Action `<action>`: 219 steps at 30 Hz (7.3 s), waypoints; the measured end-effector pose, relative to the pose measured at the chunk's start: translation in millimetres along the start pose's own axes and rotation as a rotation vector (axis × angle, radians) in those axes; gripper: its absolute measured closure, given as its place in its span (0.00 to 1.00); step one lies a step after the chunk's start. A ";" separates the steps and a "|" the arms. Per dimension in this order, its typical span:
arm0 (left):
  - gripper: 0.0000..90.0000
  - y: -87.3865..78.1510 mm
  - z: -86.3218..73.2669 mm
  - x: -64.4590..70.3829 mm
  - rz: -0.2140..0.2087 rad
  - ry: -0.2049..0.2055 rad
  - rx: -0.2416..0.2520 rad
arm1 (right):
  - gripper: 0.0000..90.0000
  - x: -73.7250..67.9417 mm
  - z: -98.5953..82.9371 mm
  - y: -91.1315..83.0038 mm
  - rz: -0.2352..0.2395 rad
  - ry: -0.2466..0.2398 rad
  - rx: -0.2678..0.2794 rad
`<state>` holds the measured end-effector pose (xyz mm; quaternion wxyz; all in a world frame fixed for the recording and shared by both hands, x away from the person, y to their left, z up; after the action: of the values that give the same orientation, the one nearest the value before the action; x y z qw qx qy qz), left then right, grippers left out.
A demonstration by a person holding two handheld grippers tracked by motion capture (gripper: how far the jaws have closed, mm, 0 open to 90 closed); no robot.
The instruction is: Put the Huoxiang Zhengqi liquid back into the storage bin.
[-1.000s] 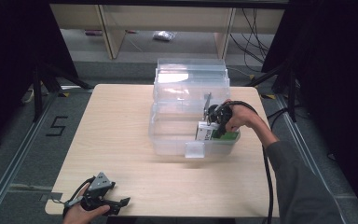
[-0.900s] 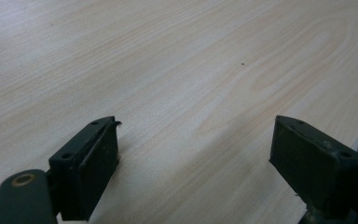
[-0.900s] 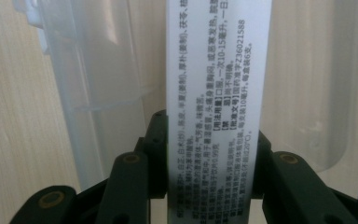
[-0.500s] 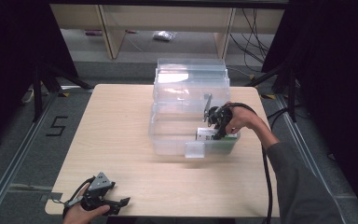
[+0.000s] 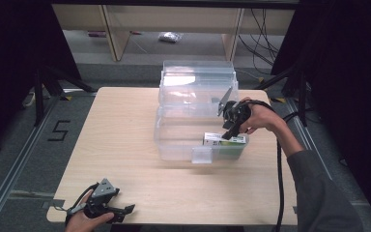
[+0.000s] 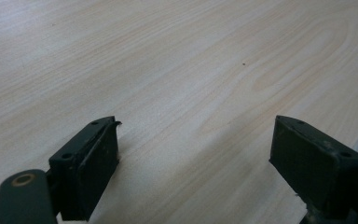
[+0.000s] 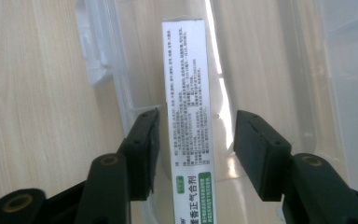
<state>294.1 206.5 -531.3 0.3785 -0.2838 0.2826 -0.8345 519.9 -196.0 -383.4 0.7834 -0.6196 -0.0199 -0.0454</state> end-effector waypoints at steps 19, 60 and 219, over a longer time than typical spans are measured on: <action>0.17 -0.7 -0.1 -0.7 0.003 0.010 -0.008 | 0.42 -7.0 1.5 -15.1 -0.044 0.099 0.092; 0.17 -0.5 0.2 -0.5 -0.001 0.007 -0.015 | 0.36 -22.3 -13.4 -14.5 -0.144 0.286 0.233; 0.17 -0.1 0.0 1.7 0.005 0.005 0.007 | 0.18 -164.4 -64.1 60.6 -0.222 0.488 0.584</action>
<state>293.1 205.2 -530.8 0.3807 -0.2797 0.2813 -0.8353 360.5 -236.8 -471.3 0.8987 -0.3357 0.0878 -0.2682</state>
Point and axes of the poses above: each handheld gripper's, and its own axes: y roughly forward along the jaws, z roughly out of its top, x roughly to its right, the point moved 2 cm from there along y, roughly forward along the jaws, and after that the axes turned 9 degrees about -y, right-handed, at the moved point
